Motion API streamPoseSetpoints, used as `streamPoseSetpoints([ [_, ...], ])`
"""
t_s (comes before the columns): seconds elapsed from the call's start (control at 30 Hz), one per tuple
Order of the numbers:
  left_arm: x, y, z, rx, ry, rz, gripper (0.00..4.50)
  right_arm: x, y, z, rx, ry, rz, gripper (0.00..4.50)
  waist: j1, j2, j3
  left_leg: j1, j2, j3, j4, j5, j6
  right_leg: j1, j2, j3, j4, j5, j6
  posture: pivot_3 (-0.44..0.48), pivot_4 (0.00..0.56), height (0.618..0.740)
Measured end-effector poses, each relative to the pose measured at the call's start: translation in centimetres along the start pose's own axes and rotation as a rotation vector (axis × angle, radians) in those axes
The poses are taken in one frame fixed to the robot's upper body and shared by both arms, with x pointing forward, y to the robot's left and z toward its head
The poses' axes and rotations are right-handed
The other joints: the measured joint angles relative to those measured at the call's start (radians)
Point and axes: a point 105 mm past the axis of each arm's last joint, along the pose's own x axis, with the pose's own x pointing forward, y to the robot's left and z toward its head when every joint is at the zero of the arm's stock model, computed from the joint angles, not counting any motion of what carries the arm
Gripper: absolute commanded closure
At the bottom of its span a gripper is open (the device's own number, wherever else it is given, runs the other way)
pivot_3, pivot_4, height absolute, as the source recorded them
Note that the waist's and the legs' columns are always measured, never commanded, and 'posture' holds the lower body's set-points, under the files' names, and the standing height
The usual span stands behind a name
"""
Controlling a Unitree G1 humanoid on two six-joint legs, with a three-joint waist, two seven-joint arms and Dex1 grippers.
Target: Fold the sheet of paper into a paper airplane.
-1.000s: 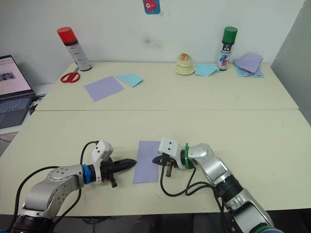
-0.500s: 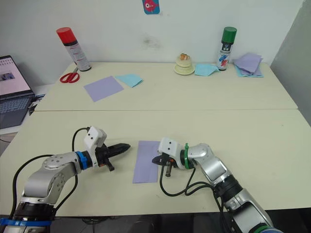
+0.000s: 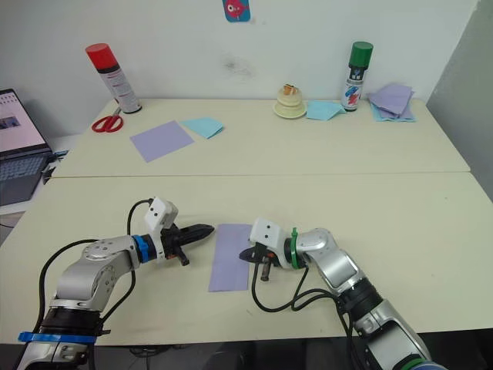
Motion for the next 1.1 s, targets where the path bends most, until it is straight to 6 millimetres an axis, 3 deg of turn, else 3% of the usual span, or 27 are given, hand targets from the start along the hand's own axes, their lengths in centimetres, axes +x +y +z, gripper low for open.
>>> streamPoseSetpoints([
  [0.53, 0.8, -0.3, -0.8, 0.004, 0.042, -0.038, 4.5, 0.0, 0.0, 0.0, 0.004, -0.001, -0.013, 4.48, 0.0, 0.0, 0.0, 0.0, 0.0, 0.0, 0.0, 0.0, 0.0, 0.0, 0.0, 0.0, 0.0, 0.0, 0.0, 0.0, 0.15, 0.74],
  [1.1, 0.5, -1.3, -0.3, 0.055, 0.053, -0.107, 4.5, 0.0, 0.0, 0.0, 0.005, -0.002, -0.014, 4.48, 0.0, 0.0, 0.0, 0.0, 0.0, 0.0, 0.0, 0.0, 0.0, 0.0, 0.0, 0.0, 0.0, 0.0, 0.0, 0.0, 0.15, 0.74],
])
